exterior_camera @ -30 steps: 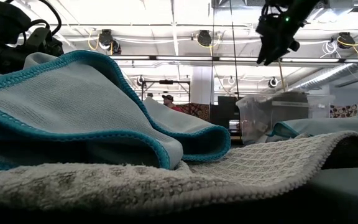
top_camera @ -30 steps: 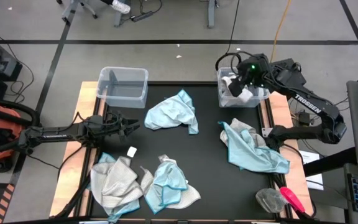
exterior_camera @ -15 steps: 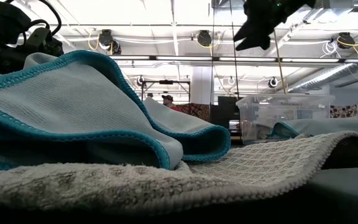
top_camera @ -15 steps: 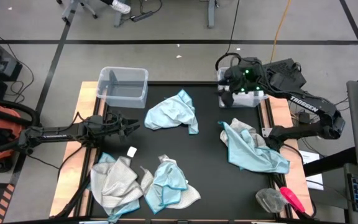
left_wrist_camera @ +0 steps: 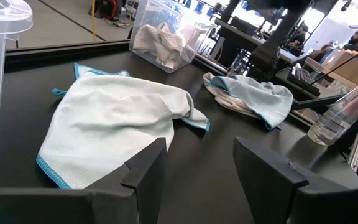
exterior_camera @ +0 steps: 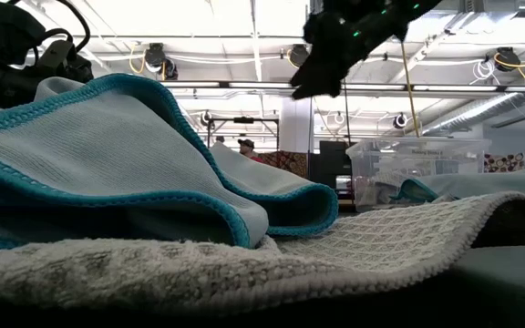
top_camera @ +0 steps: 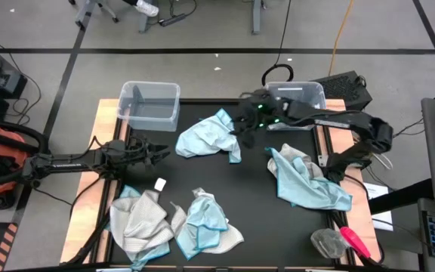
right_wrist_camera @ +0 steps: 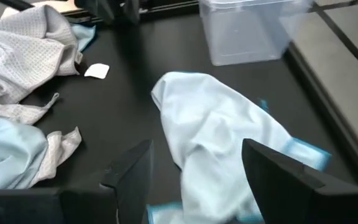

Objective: Sort microfiber towel by color & place in baskets
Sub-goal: Put the blue towel into the left transparent bin

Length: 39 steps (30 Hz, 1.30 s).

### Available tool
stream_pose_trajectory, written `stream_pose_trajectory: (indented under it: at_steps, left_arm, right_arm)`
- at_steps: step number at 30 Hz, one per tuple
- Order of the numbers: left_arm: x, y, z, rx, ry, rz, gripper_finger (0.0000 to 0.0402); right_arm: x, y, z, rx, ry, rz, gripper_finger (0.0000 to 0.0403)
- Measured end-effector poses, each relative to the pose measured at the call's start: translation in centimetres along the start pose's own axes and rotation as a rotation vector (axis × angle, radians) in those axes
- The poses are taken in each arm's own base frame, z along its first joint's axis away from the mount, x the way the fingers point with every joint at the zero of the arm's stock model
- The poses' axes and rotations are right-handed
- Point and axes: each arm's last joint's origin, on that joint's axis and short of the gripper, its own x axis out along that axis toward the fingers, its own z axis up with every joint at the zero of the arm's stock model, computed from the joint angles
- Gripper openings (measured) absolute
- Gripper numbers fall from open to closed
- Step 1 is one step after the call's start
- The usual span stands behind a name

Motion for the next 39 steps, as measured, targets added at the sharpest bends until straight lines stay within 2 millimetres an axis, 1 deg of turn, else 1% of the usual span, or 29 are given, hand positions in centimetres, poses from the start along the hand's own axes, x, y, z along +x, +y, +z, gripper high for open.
stream_pose_trajectory:
  at_steps: [4, 8, 14, 19, 23, 26, 36, 39]
  left_arm:
    - [0.0, 0.0, 0.0, 0.0, 0.0, 0.0, 0.0191]
    - [0.0, 0.0, 0.0, 0.0, 0.0, 0.0, 0.0191]
    - [0.0, 0.0, 0.0, 0.0, 0.0, 0.0, 0.0191]
    - [0.0, 0.0, 0.0, 0.0, 0.0, 0.0, 0.0191]
    - [0.0, 0.0, 0.0, 0.0, 0.0, 0.0, 0.0191]
    - [0.0, 0.0, 0.0, 0.0, 0.0, 0.0, 0.0191]
    - [0.0, 0.0, 0.0, 0.0, 0.0, 0.0, 0.0191]
    - [0.0, 0.0, 0.0, 0.0, 0.0, 0.0, 0.0191]
  right_arm:
    - [3.6, 0.3, -0.6, -0.019, 0.003, 0.002, 0.0243]
    - [6.4, 0.0, -1.5, -0.007, 0.014, -0.062, 0.0274]
    - [10.0, -0.8, -3.5, 0.028, 0.065, -0.081, 0.0329]
    - [12.1, -1.3, -5.1, 0.055, 0.11, -0.131, 0.0353]
    - [13.2, -1.4, -6.1, 0.063, 0.152, -0.164, 0.0353]
    - [13.7, -1.4, -6.6, 0.061, 0.165, -0.188, 0.0353]
    - [13.8, -1.6, -6.4, 0.084, 0.143, -0.203, 0.0352]
    - [13.8, -1.3, -6.4, 0.094, 0.146, -0.196, 0.0352]
